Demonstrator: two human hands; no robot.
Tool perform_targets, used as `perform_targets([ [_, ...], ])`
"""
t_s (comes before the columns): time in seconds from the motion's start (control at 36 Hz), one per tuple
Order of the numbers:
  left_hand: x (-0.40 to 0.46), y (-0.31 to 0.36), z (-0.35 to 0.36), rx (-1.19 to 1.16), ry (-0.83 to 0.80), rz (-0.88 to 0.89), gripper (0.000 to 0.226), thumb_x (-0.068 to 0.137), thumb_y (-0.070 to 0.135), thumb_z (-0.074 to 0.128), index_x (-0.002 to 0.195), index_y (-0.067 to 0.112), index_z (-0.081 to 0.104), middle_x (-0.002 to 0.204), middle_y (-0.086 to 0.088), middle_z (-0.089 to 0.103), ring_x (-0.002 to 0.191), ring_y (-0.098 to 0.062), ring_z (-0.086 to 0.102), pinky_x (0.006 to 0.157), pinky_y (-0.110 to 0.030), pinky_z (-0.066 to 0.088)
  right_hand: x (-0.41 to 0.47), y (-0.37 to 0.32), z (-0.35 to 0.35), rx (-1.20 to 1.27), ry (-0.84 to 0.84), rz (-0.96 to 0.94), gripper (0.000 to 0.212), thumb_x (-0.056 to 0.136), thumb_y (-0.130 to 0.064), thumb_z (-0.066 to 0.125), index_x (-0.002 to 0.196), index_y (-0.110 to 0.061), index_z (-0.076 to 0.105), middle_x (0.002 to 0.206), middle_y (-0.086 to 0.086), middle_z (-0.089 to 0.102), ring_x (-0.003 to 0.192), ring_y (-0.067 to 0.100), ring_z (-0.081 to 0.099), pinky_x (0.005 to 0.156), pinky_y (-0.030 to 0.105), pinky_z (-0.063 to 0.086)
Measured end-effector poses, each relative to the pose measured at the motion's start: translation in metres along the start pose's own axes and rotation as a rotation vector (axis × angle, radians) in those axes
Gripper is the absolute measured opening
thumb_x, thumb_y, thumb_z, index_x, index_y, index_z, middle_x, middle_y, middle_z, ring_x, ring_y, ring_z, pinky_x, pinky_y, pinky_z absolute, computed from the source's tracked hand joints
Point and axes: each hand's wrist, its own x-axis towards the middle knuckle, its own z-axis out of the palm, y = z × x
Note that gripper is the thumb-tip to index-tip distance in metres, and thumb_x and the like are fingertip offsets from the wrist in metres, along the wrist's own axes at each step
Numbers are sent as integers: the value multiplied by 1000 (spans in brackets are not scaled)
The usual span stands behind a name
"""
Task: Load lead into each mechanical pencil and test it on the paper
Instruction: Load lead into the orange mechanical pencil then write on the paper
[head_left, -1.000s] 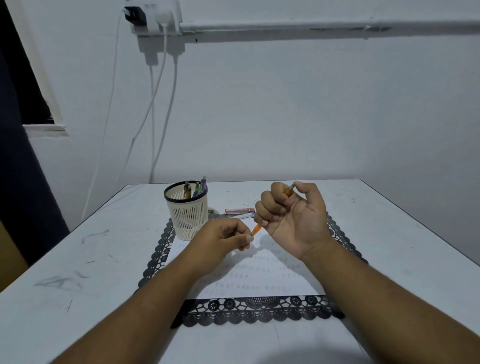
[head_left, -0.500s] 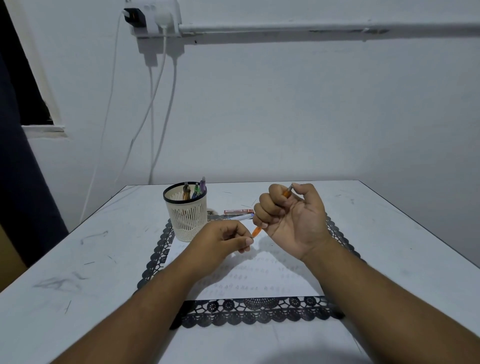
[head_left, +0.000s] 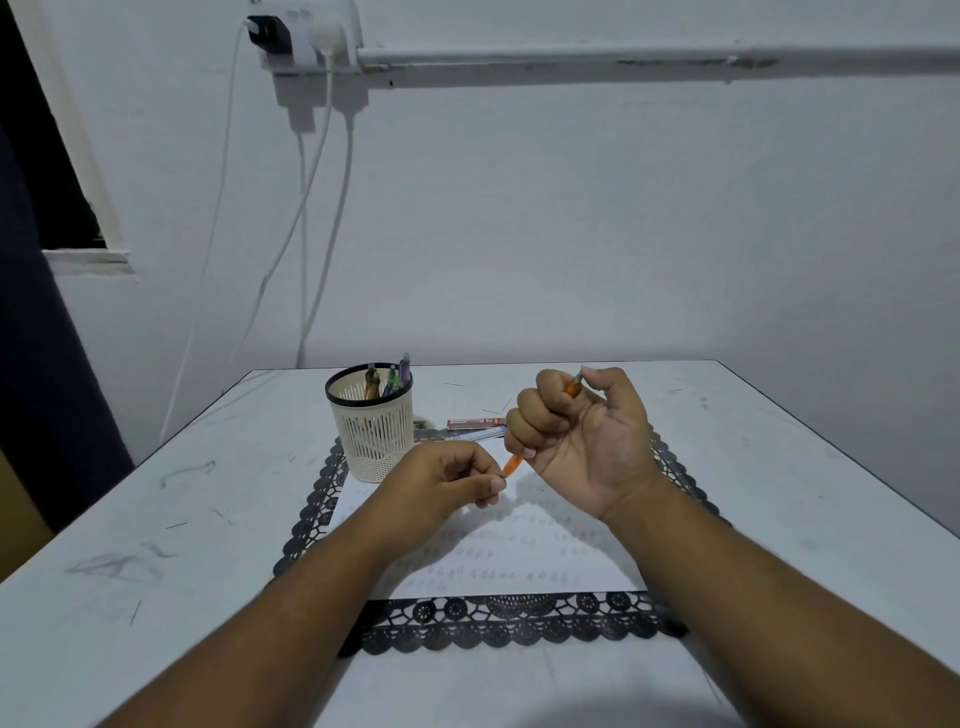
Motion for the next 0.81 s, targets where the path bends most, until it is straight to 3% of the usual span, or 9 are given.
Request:
perform_targets([
  [0.39,0,0,1,-9,-11,3,14,94,8,72,82,15,73,75,0,72,73,-12,65,76,-26,53,0,-1,-1,13,-11,9,38,85,-43,50,65,-19,29,63,1,19,58,18,18,58,34,24],
  [0.58,0,3,1,-70,8,10,8,94,6,71,87,10,74,76,0,72,74,-13,65,76,-25,54,-2,-3,1,104,113,-19,37,88,-47,40,68,-19,27,66,0,18,60,18,16,59,33,24],
  [0.81,1,2,-1,-137,27,18,13,94,2,70,91,13,75,81,-1,73,78,-13,66,78,-26,55,-2,-3,-1,299,253,-45,36,90,-45,44,68,-18,35,69,-1,20,63,18,15,59,31,28],
])
